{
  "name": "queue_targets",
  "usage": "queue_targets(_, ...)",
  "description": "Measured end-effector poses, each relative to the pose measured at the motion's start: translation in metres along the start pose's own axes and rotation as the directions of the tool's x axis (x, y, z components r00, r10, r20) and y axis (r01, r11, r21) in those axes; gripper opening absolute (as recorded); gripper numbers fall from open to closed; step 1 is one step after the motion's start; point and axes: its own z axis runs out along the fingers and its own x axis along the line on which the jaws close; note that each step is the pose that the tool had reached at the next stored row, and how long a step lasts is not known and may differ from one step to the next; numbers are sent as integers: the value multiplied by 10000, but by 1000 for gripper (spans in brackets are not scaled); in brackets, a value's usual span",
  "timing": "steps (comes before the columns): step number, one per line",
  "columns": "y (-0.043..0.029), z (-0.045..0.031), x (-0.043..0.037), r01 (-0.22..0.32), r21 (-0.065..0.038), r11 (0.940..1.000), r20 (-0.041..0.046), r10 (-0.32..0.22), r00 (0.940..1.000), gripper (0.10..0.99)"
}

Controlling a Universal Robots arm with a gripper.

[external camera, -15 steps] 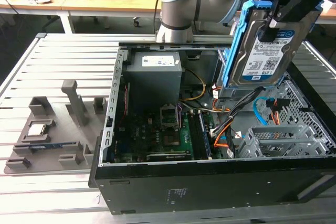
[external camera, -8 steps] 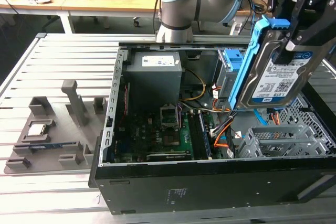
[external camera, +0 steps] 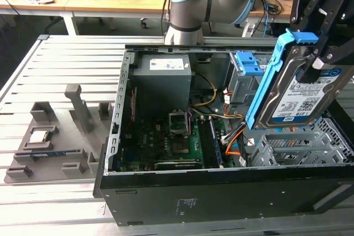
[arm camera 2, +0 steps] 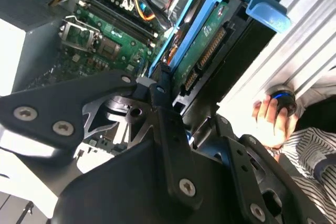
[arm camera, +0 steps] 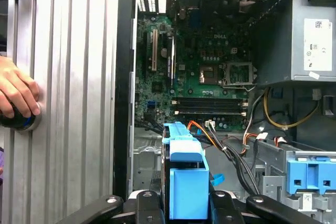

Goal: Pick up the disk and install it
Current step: 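Pick up the disk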

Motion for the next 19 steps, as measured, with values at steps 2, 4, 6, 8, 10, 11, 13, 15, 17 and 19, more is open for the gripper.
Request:
queue_targets(2, -77, 8, 2, 0, -10, 10000, -8, 0, 10000, 365)
queue_targets(4, -159, 20, 4, -1, -25, 10000, -20, 1, 10000, 365)
queue_targets(6, -242, 38, 6, 0, -44, 10000, -40, 0, 10000, 365)
queue_targets(8, -324, 74, 10, -1, -57, 10000, -56, 1, 10000, 365)
queue_targets(10, -344, 107, 18, -8, -58, 10000, -55, 8, 10000, 365)
queue_targets(11, -356, 127, 25, -14, -59, 10000, -55, 14, 10000, 365)
queue_targets(13, -391, 153, 33, -17, -59, 10000, -56, 16, 10000, 365)
queue_targets(15, -466, 179, 38, -22, -65, 10000, -55, 22, 10000, 365)
queue_targets(17, -468, 179, 38, -25, -66, 10000, -56, 25, 10000, 365)
queue_targets(19, -470, 180, 38, -23, -66, 10000, -55, 22, 10000, 365)
